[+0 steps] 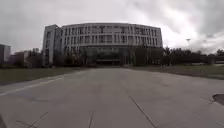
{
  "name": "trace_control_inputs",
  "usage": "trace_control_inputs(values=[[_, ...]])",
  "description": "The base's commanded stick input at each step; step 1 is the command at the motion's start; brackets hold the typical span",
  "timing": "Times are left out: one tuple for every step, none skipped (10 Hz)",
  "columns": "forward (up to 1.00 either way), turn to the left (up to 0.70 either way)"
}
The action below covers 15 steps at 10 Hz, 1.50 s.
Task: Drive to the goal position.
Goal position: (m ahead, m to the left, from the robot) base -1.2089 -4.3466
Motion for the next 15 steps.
trace_control_inputs(values=[[0.7, 0.0], [0.7, 0.0], [0.7, 0.0], [0.7, 0.0], [0.7, 0.0], [0.7, 0.0], [0.7, 0.0], [0.7, 0.0], [0.7, 0.0], [0.7, 0.0], [0.7, 0.0], [0.7, 0.0], [0.7, 0.0], [0.7, 0.0], [0.7, 0.0]])
